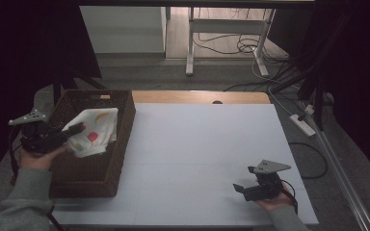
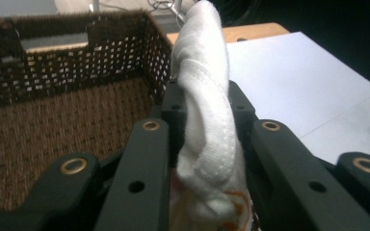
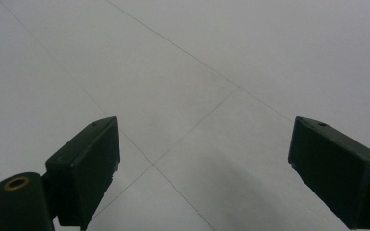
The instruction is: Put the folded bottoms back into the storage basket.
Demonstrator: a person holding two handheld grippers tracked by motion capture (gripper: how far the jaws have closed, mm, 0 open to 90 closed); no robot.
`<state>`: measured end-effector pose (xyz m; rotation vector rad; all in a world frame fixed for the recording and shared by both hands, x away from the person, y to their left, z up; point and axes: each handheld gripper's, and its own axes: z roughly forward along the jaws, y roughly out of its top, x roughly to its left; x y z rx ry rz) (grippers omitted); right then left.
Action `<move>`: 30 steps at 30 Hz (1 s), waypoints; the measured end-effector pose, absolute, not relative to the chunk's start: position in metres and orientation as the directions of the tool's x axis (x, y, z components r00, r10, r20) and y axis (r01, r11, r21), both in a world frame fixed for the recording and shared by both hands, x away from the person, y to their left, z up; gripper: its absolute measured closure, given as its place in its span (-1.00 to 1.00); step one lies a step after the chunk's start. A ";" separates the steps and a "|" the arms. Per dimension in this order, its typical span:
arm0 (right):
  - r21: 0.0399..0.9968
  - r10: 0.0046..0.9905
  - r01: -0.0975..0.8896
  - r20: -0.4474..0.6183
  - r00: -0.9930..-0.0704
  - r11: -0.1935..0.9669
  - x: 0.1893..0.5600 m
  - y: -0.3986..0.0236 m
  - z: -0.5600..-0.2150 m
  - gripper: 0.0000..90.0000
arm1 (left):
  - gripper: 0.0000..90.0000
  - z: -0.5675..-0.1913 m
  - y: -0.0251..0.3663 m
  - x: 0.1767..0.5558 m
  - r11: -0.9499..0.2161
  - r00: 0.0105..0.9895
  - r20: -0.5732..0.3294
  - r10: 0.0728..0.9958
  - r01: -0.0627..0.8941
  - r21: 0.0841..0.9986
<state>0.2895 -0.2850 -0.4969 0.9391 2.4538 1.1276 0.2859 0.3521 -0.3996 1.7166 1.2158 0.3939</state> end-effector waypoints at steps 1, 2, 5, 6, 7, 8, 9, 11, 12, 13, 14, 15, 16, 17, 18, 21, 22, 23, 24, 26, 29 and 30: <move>0.755 0.663 0.443 0.015 -0.749 0.484 0.290 -0.285 -0.497 -0.75 | 0.69 -0.402 0.353 0.286 -0.043 0.449 -0.253 0.857 0.551 0.834; 0.755 0.663 0.443 0.015 -0.749 0.483 0.290 -0.285 -0.497 -0.75 | 0.68 -0.403 0.353 0.286 -0.041 0.447 -0.255 0.858 0.554 0.832; 0.755 0.663 0.443 0.014 -0.748 0.484 0.289 -0.285 -0.497 -0.75 | 0.68 -0.407 0.355 0.286 -0.037 0.441 -0.261 0.859 0.562 0.826; 0.754 0.663 0.443 0.013 -0.749 0.486 0.289 -0.285 -0.497 -0.75 | 0.68 -0.408 0.356 0.286 -0.038 0.439 -0.261 0.860 0.564 0.825; 0.754 0.662 0.443 0.014 -0.749 0.485 0.290 -0.285 -0.497 -0.75 | 0.68 -0.409 0.356 0.286 -0.037 0.437 -0.262 0.860 0.567 0.823; 0.754 0.663 0.443 0.014 -0.749 0.484 0.290 -0.285 -0.497 -0.75 | 0.68 -0.409 0.356 0.285 -0.039 0.437 -0.262 0.861 0.569 0.821; 0.754 0.663 0.444 0.014 -0.748 0.484 0.290 -0.285 -0.497 -0.75 | 0.68 -0.410 0.357 0.285 -0.042 0.436 -0.260 0.862 0.571 0.820; 0.754 0.662 0.443 0.014 -0.749 0.485 0.290 -0.285 -0.497 -0.74 | 0.68 -0.412 0.357 0.284 -0.042 0.436 -0.262 0.861 0.575 0.817; 0.754 0.662 0.443 0.014 -0.749 0.485 0.290 -0.285 -0.497 -0.74 | 0.68 -0.413 0.357 0.284 -0.044 0.435 -0.262 0.861 0.578 0.815; 0.754 0.663 0.443 0.013 -0.749 0.485 0.290 -0.285 -0.497 -0.74 | 0.68 -0.414 0.358 0.284 -0.043 0.433 -0.265 0.862 0.582 0.812; 0.754 0.663 0.443 0.013 -0.749 0.485 0.290 -0.285 -0.497 -0.74 | 0.68 -0.416 0.358 0.284 -0.043 0.432 -0.266 0.862 0.586 0.809; 0.754 0.664 0.444 0.014 -0.748 0.484 0.290 -0.285 -0.497 -0.74 | 0.68 -0.417 0.358 0.284 -0.043 0.429 -0.267 0.863 0.590 0.806; 0.754 0.663 0.442 0.012 -0.748 0.485 0.289 -0.285 -0.497 -0.74 | 0.68 -0.419 0.358 0.285 -0.044 0.425 -0.269 0.864 0.597 0.801; 0.754 0.663 0.442 0.012 -0.748 0.485 0.289 -0.285 -0.497 -0.74 | 0.68 -0.420 0.358 0.286 -0.045 0.423 -0.268 0.865 0.599 0.800; 0.755 0.664 0.443 0.013 -0.747 0.484 0.289 -0.285 -0.497 -0.74 | 0.68 -0.422 0.358 0.286 -0.045 0.421 -0.270 0.866 0.602 0.797; 0.755 0.664 0.443 0.013 -0.747 0.484 0.290 -0.285 -0.497 -0.74 | 0.68 -0.427 0.356 0.289 -0.053 0.419 -0.271 0.867 0.617 0.785; 0.755 0.664 0.443 0.013 -0.747 0.483 0.290 -0.285 -0.497 -0.74 | 0.68 -0.429 0.355 0.291 -0.058 0.419 -0.271 0.866 0.624 0.779; 0.755 0.664 0.443 0.013 -0.748 0.484 0.290 -0.285 -0.497 -0.74 | 0.68 -0.431 0.354 0.293 -0.061 0.418 -0.272 0.867 0.631 0.774; 0.755 0.664 0.442 0.013 -0.748 0.484 0.290 -0.285 -0.497 -0.74 | 0.68 -0.433 0.354 0.294 -0.065 0.417 -0.273 0.867 0.638 0.767; 0.755 0.664 0.442 0.013 -0.748 0.484 0.290 -0.285 -0.497 -0.74 | 0.68 -0.436 0.352 0.299 -0.074 0.413 -0.273 0.869 0.653 0.754; 0.755 0.664 0.442 0.013 -0.748 0.484 0.289 -0.285 -0.497 -0.74 | 0.68 -0.440 0.351 0.304 -0.085 0.404 -0.264 0.876 0.668 0.739; 0.755 0.664 0.442 0.013 -0.748 0.484 0.289 -0.285 -0.497 -0.74 | 0.68 -0.440 0.351 0.306 -0.089 0.401 -0.258 0.879 0.671 0.736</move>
